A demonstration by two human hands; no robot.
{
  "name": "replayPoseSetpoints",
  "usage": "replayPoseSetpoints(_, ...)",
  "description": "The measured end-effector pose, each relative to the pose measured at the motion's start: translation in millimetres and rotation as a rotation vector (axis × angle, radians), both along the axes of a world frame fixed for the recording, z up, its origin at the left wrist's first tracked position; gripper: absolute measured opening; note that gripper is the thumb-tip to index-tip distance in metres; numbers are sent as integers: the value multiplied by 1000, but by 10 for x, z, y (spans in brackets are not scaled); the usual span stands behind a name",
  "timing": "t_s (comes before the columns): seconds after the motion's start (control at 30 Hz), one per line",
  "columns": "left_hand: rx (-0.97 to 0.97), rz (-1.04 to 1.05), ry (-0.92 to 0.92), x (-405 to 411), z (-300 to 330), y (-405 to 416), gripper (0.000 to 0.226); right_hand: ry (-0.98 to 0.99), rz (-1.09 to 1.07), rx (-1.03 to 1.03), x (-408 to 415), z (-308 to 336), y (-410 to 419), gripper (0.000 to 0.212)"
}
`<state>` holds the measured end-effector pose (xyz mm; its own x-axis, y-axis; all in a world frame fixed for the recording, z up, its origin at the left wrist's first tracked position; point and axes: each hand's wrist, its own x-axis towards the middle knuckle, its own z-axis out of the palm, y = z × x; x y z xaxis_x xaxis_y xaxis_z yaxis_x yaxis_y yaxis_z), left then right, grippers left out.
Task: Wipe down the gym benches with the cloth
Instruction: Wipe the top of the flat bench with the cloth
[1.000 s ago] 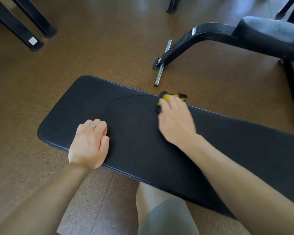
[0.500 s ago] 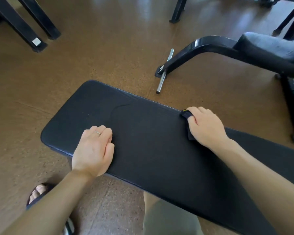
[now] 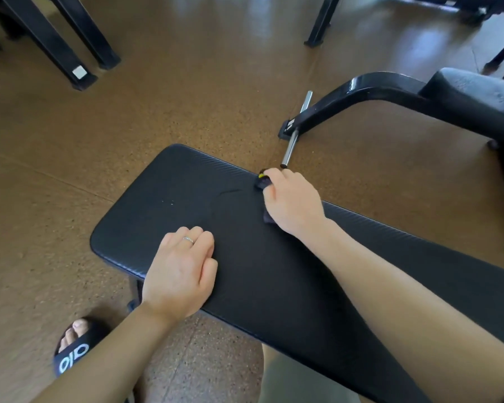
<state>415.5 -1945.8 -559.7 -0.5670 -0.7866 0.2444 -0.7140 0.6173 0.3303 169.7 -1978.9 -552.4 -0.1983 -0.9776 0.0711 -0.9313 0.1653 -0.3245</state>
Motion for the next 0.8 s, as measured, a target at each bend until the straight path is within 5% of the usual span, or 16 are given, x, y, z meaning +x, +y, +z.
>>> replayPoseSetpoints(0.17,72,-23,-48,49,151,-169,9,55,-226,116,-717,53,701,33)
replayPoseSetpoints(0.33,99,383,-61,288,208,-724,50,34,-334,70,-297,34,368,33)
replayPoseSetpoints(0.5,451,609,-53,612,189,-912,55,102,-197,-23,669,-2,-370,48)
replayPoseSetpoints(0.6,465,622,-20,617,262,-950,50,104,-103,38,1109,-3,-534,57)
replayPoseSetpoints(0.8,391,632,-25,639,228,-870,50,113,382,90,1457,20,725,63)
